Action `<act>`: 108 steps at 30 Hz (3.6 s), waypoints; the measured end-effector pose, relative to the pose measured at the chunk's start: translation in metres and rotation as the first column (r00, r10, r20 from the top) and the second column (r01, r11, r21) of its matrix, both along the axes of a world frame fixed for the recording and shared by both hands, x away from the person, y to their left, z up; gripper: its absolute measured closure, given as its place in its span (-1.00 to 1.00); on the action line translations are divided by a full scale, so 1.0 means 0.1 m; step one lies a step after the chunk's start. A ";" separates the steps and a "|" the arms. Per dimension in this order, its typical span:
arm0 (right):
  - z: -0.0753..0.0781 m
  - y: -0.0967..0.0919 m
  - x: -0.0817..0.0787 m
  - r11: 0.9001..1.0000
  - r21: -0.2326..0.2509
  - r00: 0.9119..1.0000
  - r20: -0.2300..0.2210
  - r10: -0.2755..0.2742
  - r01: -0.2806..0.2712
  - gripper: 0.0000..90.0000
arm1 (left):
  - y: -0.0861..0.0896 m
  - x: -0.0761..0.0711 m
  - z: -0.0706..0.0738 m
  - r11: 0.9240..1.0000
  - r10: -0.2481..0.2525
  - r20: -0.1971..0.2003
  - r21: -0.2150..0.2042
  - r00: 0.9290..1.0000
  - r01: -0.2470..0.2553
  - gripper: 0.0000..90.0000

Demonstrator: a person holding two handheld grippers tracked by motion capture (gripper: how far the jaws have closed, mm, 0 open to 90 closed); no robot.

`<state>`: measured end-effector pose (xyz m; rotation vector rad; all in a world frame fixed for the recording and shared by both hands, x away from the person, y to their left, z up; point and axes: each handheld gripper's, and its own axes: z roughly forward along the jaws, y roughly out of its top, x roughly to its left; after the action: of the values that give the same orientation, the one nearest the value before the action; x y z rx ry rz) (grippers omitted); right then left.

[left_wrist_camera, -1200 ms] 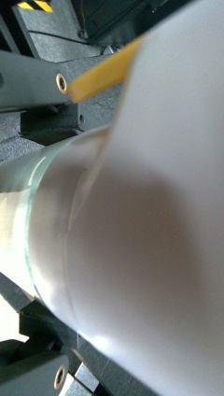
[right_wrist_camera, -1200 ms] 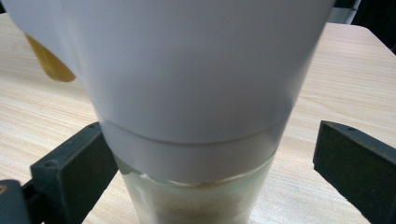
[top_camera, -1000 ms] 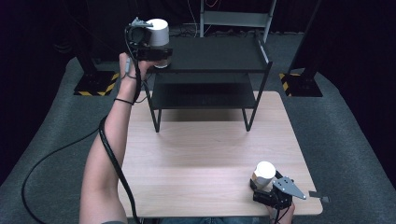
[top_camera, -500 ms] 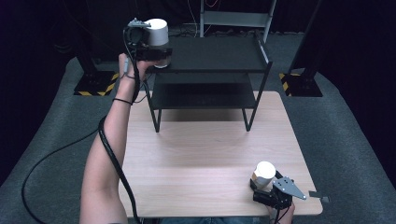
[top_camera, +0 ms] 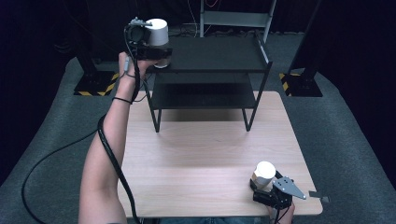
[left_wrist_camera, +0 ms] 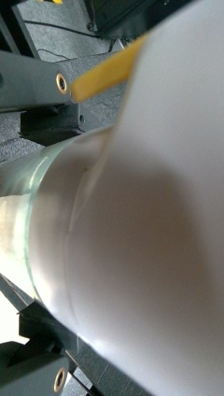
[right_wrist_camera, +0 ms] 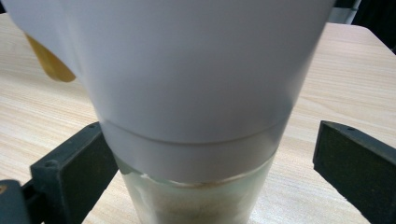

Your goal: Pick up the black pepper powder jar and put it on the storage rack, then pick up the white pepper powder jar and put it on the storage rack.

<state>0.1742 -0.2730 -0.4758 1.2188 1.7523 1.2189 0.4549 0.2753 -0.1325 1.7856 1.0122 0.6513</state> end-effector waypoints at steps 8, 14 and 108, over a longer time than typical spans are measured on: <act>0.00 0.00 0.00 1.000 0.001 1.000 0.002 -0.002 0.002 -1.00 | -0.11 -0.05 0.22 0.998 0.027 -0.063 0.065 0.998 -0.023 -0.77; 0.00 0.00 0.00 1.000 0.001 1.000 0.001 -0.001 0.001 -1.00 | -0.16 -0.11 0.39 0.993 0.023 -0.150 0.115 0.988 -0.006 -0.96; -0.04 0.03 -0.06 1.000 -0.007 0.999 0.032 -0.017 0.017 -1.00 | -0.14 -1.73 -3.05 0.985 0.075 -0.290 0.171 0.954 -0.025 -1.00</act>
<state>0.1685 -0.2697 -0.4797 1.2012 1.7187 1.2146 0.2819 0.2609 -0.4374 2.0527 1.2373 0.5199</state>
